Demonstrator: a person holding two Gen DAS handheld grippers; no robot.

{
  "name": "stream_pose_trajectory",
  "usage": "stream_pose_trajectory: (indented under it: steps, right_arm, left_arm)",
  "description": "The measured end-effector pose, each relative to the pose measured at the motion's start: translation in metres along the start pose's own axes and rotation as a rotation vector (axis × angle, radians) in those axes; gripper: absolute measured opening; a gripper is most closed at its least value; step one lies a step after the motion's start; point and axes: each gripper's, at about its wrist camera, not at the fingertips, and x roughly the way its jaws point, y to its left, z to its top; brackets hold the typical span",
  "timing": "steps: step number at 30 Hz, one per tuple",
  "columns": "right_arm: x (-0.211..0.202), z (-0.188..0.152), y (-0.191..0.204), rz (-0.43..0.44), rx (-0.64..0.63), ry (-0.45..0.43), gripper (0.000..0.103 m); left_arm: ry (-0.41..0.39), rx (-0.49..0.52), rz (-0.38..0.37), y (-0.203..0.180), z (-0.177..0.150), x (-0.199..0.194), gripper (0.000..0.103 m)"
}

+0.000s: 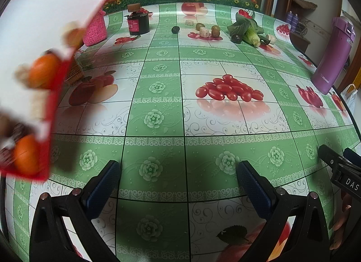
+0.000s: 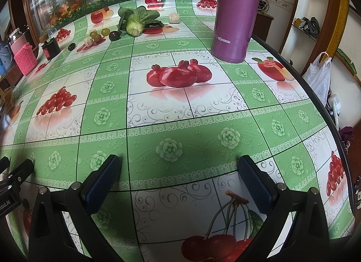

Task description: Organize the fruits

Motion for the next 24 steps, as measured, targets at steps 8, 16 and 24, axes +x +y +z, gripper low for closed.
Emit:
stream_pose_trajectory:
  steps: [8,16,24]
  right_arm:
    - [0.0001,0.0001,0.0,-0.001,0.0,0.0,0.103]
    - [0.0004,0.0003,0.0001,0.0,0.0,0.0,0.103]
    - [0.0004,0.0003,0.0002,0.0,0.0,0.0,0.103]
  left_arm:
    - [0.0,0.0,0.0,-0.0008,0.0013,-0.0009,0.102]
    - [0.0,0.0,0.0,-0.0008,0.0013,-0.0005,0.102]
    - [0.001,0.008,-0.005,-0.0009,0.0026,-0.0069,0.103]
